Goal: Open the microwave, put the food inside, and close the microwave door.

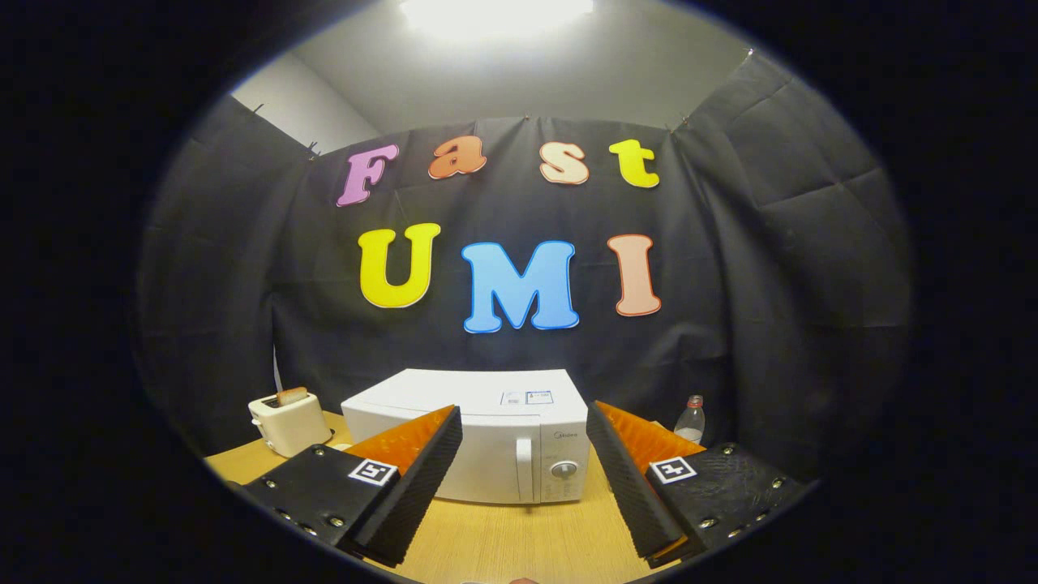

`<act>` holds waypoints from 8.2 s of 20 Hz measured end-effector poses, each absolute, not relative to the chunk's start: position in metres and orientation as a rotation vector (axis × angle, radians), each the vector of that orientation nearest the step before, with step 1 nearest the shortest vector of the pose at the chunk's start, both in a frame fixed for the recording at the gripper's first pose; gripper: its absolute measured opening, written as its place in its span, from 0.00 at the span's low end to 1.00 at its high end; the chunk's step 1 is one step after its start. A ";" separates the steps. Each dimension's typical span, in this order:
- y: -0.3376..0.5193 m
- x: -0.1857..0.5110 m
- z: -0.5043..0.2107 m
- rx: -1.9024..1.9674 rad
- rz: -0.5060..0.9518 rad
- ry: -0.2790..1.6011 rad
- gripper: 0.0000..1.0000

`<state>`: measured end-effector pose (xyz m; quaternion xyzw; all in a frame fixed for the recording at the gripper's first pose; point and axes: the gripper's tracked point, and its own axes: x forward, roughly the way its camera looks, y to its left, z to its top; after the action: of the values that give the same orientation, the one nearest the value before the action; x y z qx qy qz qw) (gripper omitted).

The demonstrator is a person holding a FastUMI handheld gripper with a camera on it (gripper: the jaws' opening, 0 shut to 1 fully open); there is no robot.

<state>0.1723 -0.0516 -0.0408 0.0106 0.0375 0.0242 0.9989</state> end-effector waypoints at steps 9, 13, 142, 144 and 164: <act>-0.047 0.237 -0.106 0.009 0.088 0.193 0.98; -0.046 0.267 -0.142 0.009 0.097 0.252 0.98; -0.072 0.027 -0.263 0.426 0.064 0.623 0.96; -0.077 0.020 -0.281 0.450 0.039 0.661 0.96; -0.055 0.001 -0.295 0.684 0.087 0.747 0.06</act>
<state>0.0008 -0.0551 -0.2953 0.3275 0.3578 0.0416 0.8735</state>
